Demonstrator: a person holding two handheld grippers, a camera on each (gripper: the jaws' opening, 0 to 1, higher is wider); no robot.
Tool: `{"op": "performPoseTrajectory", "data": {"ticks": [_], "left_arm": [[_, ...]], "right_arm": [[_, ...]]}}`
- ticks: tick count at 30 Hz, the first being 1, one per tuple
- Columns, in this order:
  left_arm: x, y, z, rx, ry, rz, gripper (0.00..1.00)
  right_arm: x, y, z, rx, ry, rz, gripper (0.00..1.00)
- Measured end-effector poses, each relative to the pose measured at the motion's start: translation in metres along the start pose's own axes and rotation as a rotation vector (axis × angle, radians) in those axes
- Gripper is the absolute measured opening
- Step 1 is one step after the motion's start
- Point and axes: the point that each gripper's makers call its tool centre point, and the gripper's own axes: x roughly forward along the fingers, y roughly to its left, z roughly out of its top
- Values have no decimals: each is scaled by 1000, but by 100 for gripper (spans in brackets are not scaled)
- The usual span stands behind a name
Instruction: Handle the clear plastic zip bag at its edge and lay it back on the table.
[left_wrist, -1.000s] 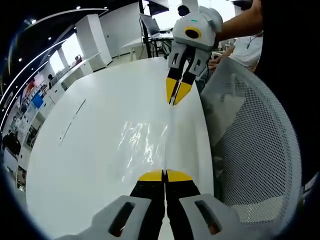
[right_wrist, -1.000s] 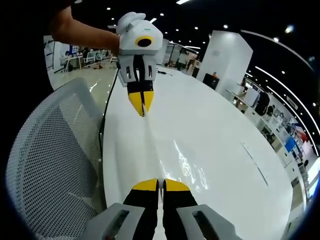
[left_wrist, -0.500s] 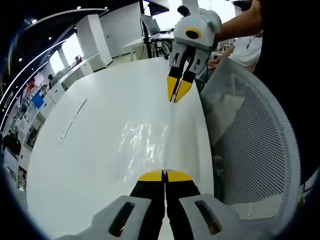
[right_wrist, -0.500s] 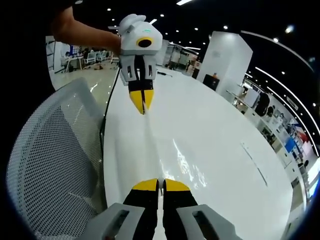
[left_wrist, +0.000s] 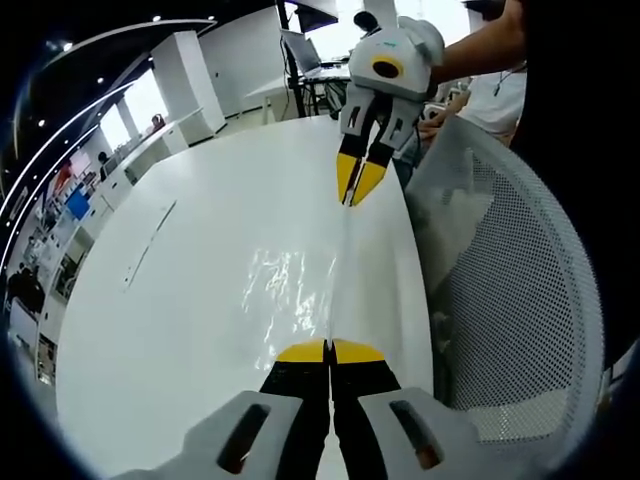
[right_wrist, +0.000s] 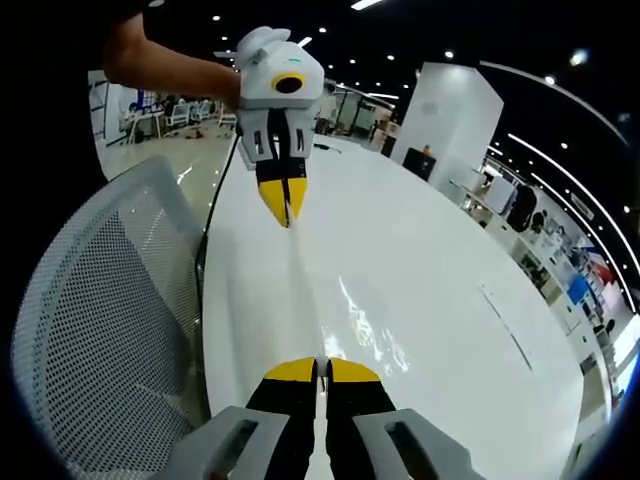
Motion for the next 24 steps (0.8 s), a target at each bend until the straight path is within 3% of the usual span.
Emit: {"op": "performPoseTrajectory", "data": {"ticks": [8,24], "left_arm": [[1,1,2,7,-3,3,0],[2,-8,14,100,-36,-22,0]], "right_arm": [[0,-1,0,1,1,-3,0],[-12,-4,-3,-5,21,-25,0]]}}
